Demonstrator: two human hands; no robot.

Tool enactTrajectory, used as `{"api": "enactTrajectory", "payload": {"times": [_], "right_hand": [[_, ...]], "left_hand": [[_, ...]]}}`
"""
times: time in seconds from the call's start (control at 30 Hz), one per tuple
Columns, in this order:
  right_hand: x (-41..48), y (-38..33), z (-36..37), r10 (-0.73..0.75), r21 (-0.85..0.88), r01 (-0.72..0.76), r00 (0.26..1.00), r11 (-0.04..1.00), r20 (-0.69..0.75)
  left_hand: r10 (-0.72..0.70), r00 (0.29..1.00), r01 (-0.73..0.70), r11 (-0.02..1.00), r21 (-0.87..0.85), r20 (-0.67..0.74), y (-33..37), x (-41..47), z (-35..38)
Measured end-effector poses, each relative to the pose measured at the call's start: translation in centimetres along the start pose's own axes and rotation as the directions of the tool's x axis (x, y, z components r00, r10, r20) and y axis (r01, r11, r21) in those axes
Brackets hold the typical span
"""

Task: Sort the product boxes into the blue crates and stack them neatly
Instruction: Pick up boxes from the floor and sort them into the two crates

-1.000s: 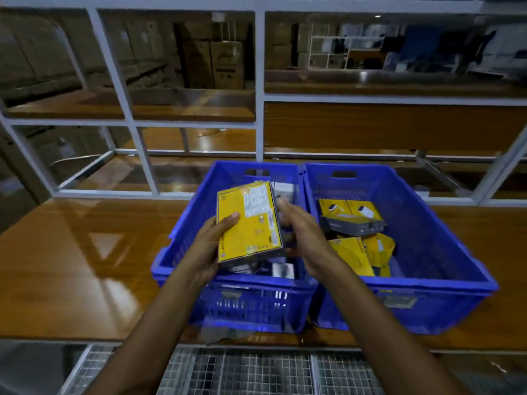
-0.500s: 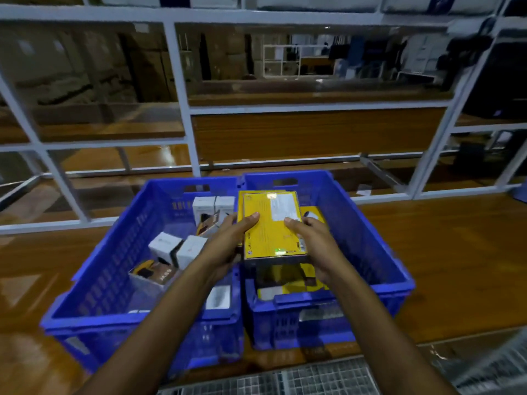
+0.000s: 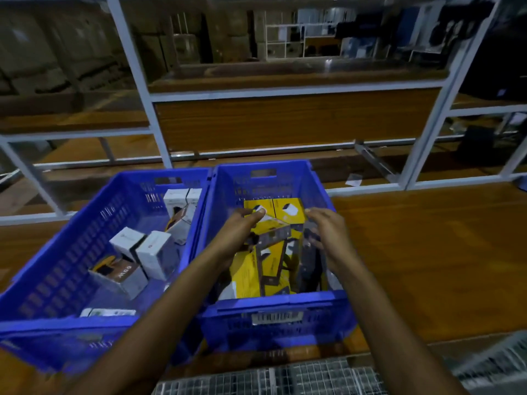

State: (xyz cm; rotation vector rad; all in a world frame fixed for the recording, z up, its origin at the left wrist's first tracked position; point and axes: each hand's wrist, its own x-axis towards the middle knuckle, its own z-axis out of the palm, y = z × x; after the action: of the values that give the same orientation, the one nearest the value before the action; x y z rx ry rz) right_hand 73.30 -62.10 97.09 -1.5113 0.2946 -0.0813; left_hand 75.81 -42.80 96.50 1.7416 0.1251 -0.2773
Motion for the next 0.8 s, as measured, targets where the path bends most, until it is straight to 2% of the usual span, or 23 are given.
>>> {"api": "enactTrajectory", "payload": {"times": [0.17, 0.27, 0.33, 0.4, 0.6, 0.8], "right_hand": [[-0.7, 0.4, 0.8, 0.056, 0.039, -0.063, 0.986, 0.997, 0.156], [-1.8, 0.5, 2.3, 0.046, 0.082, -0.069, 0.965, 0.994, 0.257], [-2.6, 0.5, 3.6, 0.023, 0.102, -0.057, 0.953, 0.993, 0.303], [-3.6, 0.5, 5.1, 0.011, 0.116, -0.054, 0.939, 0.992, 0.344], [-8.7, 0.2, 10.5, 0.031, 0.147, -0.118, 0.87, 0.982, 0.493], [-18.0, 1.5, 16.4, 0.042, 0.099, -0.135, 0.774, 0.986, 0.632]], "left_hand": [[-0.001, 0.994, -0.013, 0.992, -0.126, -0.106, -1.8, -1.0, 0.2], [0.055, 0.967, -0.112, 0.969, -0.221, -0.249, -2.1, -2.8, -0.5], [0.079, 0.919, -0.194, 0.944, -0.269, -0.387, -1.7, -4.5, -1.6], [0.105, 0.865, -0.252, 0.937, -0.244, -0.49, -1.5, -6.2, -3.2], [0.136, 0.758, -0.324, 0.927, -0.187, -0.638, -2.9, -13.4, -8.1], [0.049, 0.604, -0.362, 0.906, -0.218, -0.796, -6.9, -24.6, -13.6]]}}
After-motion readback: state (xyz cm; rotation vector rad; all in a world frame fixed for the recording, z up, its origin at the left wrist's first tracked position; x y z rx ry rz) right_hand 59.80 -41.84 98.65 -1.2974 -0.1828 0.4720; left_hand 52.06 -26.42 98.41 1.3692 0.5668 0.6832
